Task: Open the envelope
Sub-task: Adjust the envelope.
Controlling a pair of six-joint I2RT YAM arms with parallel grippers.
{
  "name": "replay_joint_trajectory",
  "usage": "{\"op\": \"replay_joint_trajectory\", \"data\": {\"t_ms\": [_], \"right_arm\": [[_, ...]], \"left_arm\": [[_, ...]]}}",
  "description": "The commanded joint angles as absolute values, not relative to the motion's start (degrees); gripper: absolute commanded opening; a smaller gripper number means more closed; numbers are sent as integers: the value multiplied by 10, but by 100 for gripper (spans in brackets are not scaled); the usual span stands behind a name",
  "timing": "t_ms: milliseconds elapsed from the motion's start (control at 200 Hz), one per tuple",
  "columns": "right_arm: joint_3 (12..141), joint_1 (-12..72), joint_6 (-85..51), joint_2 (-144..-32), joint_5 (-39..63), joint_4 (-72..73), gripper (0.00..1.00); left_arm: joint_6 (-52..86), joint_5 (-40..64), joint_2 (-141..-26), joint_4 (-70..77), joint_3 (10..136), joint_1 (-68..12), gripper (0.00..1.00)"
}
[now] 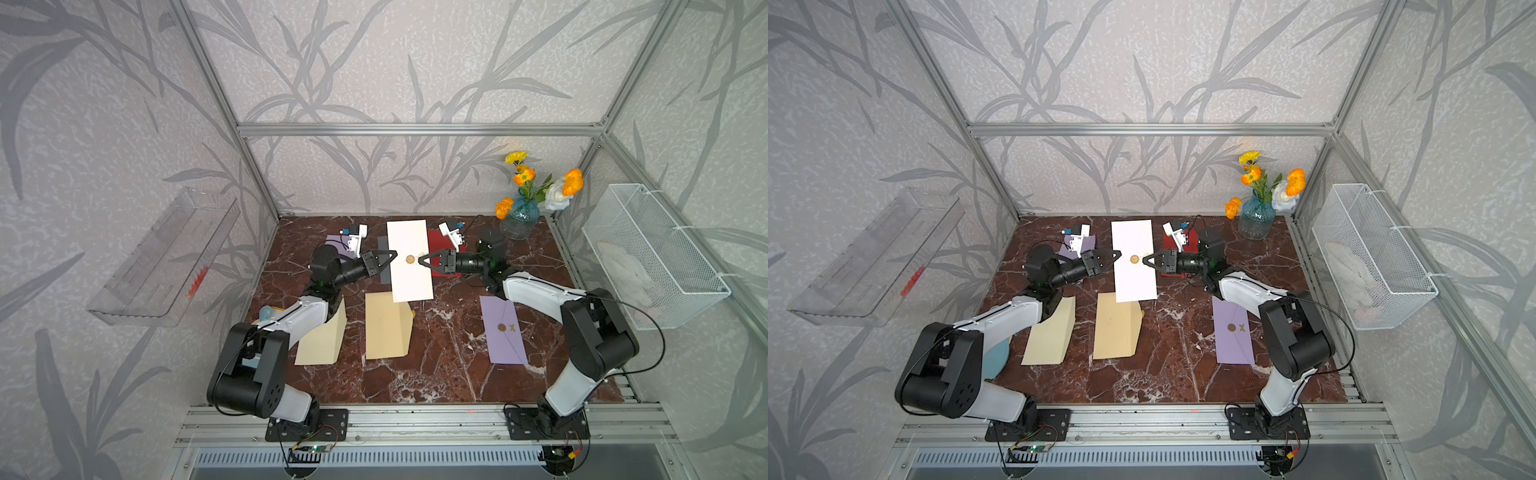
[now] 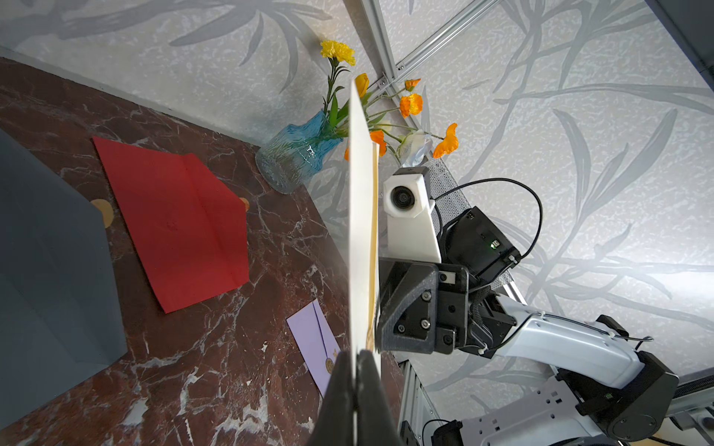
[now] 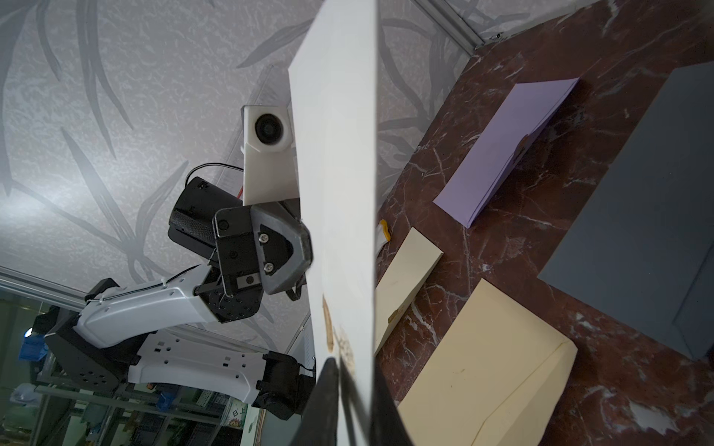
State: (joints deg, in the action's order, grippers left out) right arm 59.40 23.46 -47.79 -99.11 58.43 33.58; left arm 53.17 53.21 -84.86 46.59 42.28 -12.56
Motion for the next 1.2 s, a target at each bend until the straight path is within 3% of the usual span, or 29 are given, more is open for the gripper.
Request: {"op": "replay_joint_trajectory", "data": {"t_ms": [0,50,150,305,430,710,960,1090,1195], "right_arm": [[602,238,-487,-992,616,369,6],[603,238,-479,-989,615,358,0],[602,238,-467,-984,617,347,0],[611,239,-438,-981,625,308,0],[618,239,-408,-981,635,268,0],[637,243,-340,-956,633,188,0],[650,250,-313,-959,636,155,0],[650,250,-313,-962,634,155,0],[651,251,-307,-962,630,148,0]], "left_arm": [[551,546,-860,517,447,-126,0],[553,549,-865,519,451,-126,0],[566,563,-874,535,456,-127,0],[566,567,-880,532,460,-127,20],[551,579,-878,512,470,-127,28],[525,589,-878,470,475,-134,12],[521,598,-893,466,482,-145,11],[514,602,-895,456,485,-149,0],[511,600,-892,456,483,-149,0]]}}
